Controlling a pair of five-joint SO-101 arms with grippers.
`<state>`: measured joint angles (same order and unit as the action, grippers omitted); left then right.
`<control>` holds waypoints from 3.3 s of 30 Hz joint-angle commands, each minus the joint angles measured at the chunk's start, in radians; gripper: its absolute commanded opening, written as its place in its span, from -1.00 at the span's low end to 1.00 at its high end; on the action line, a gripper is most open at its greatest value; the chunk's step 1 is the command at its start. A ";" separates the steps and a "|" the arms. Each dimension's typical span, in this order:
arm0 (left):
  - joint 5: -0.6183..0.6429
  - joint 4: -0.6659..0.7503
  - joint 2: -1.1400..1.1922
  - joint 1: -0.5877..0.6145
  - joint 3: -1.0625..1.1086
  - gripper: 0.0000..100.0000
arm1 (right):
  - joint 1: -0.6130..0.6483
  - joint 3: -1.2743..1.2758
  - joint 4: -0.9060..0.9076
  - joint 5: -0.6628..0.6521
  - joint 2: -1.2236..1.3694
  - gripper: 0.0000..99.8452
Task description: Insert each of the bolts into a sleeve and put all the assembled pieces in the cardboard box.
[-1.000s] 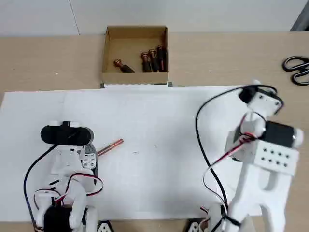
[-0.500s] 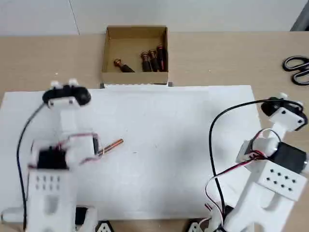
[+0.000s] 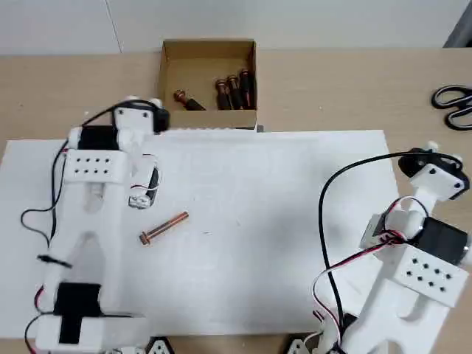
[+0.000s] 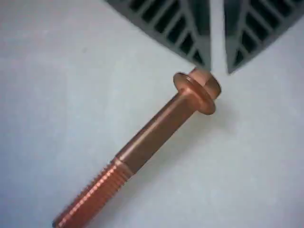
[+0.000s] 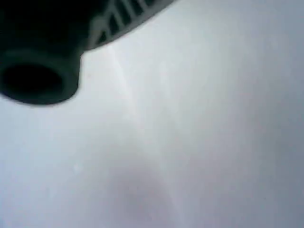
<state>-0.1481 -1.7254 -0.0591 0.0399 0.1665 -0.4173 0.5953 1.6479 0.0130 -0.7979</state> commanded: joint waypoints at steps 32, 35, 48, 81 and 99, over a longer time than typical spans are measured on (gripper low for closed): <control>-0.701 0.049 0.305 -0.025 -0.042 -0.70 | -0.012 -0.006 -0.018 0.009 -0.022 -0.99; -0.701 0.072 0.307 -0.026 -0.038 -0.70 | -0.012 -0.006 -0.018 0.009 -0.022 -0.99; -0.721 0.100 0.473 -0.021 -0.101 -0.97 | -0.012 -0.006 -0.018 0.009 -0.022 -0.99; 1.332 0.046 0.149 0.055 -0.392 -0.99 | -0.012 -0.006 -0.016 0.008 -0.022 -0.99; 1.611 0.049 0.282 0.058 -0.398 -0.96 | -0.010 -0.008 -0.016 0.008 -0.022 -0.99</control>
<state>1.5520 -1.6916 0.2509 0.0997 -0.1941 -0.4173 0.5953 1.6479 0.0130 -0.7979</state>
